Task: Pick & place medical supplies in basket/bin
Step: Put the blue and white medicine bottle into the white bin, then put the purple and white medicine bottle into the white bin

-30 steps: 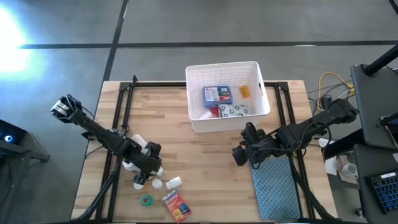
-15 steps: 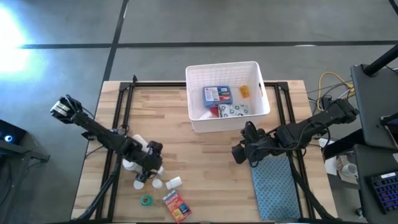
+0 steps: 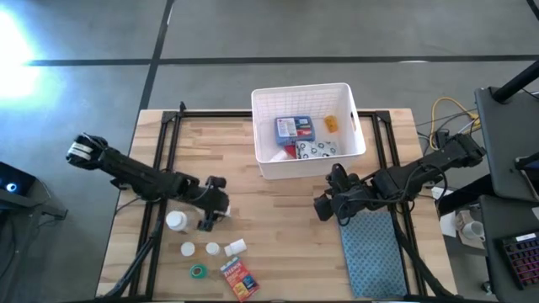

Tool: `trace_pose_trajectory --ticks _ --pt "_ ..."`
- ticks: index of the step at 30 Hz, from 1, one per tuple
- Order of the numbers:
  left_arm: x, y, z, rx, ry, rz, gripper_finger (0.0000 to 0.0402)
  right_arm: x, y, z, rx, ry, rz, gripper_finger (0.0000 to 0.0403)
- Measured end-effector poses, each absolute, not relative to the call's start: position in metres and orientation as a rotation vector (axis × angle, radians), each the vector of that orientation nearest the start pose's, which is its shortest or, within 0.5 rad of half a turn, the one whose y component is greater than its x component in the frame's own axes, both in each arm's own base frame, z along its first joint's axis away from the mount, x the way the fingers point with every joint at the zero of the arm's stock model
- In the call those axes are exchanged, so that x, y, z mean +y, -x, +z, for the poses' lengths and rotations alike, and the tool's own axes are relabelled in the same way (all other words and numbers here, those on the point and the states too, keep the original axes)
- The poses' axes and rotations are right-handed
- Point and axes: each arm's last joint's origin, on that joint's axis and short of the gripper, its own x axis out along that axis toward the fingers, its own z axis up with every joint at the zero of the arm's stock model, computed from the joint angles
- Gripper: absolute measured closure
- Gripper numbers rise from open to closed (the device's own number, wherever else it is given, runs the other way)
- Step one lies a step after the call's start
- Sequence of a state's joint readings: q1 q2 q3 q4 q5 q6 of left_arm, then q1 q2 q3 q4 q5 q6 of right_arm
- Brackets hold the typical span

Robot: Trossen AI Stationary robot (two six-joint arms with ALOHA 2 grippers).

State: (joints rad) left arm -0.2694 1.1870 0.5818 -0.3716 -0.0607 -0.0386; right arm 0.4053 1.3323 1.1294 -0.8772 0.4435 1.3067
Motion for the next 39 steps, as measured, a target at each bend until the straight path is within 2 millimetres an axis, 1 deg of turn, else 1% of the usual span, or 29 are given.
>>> trace_pose_trajectory --ticks 2,5,7,10,13,15,18,20,23,25,28,30,33,36,37,39 --pt "-0.048 -0.211 0.188 0.936 -0.101 -0.138 0.0254 0.089 -0.238 0.287 0.774 -0.754 -0.637 0.0163" --pt "-0.039 -0.223 0.214 0.894 -0.074 -0.094 0.0254 0.089 -0.238 0.287 0.774 -0.754 -0.637 0.0163" --pt "-0.036 -0.231 0.242 0.862 -0.063 -0.077 0.0254 0.089 -0.238 0.287 0.775 -0.754 -0.637 0.0163" --pt "-0.036 -0.242 0.3 0.723 -0.056 -0.077 0.0252 0.089 -0.238 0.287 0.774 -0.755 -0.637 0.0163" --pt "-0.034 -0.249 0.353 0.55 -0.155 -0.053 0.0251 0.089 -0.238 0.287 0.774 -0.751 -0.634 0.0163" --pt "-0.028 -0.256 0.376 0.493 -0.242 -0.005 0.025 0.089 -0.238 0.287 0.777 -0.743 -0.63 0.0163" --pt "-0.005 -0.275 0.395 0.48 -0.36 0.092 0.0249 0.092 -0.237 0.288 0.778 -0.74 -0.617 0.0163" --pt "0.016 -0.293 0.403 0.486 -0.383 0.153 0.0249 0.095 -0.236 0.29 0.776 -0.738 -0.599 0.0163" --pt "0.051 -0.326 0.406 0.517 -0.344 0.196 0.0248 0.101 -0.234 0.29 0.781 -0.74 -0.585 0.0163" --pt "0.073 -0.346 0.401 0.568 -0.28 0.247 0.0243 0.103 -0.233 0.29 0.785 -0.739 -0.577 0.0163" --pt "0.096 -0.367 0.388 0.694 -0.219 0.282 0.0218 0.107 -0.231 0.29 0.784 -0.753 -0.573 0.0163" --pt "0.102 -0.375 0.38 0.776 -0.206 0.285 0.0189 0.108 -0.231 0.29 0.786 -0.752 -0.568 0.0163" --pt "0.107 -0.38 0.373 0.875 -0.228 0.331 0.0143 0.11 -0.23 0.29 0.789 -0.75 -0.562 0.0163" --pt "0.104 -0.375 0.37 0.968 -0.265 0.363 0.011 0.111 -0.229 0.29 0.791 -0.743 -0.557 0.0163" --pt "0.1 -0.37 0.372 0.987 -0.261 0.365 0.0104 0.111 -0.229 0.29 0.793 -0.735 -0.554 0.0163" --pt "0.086 -0.357 0.378 1.005 -0.248 0.35 0.01 0.11 -0.229 0.29 0.799 -0.717 -0.548 0.0163"
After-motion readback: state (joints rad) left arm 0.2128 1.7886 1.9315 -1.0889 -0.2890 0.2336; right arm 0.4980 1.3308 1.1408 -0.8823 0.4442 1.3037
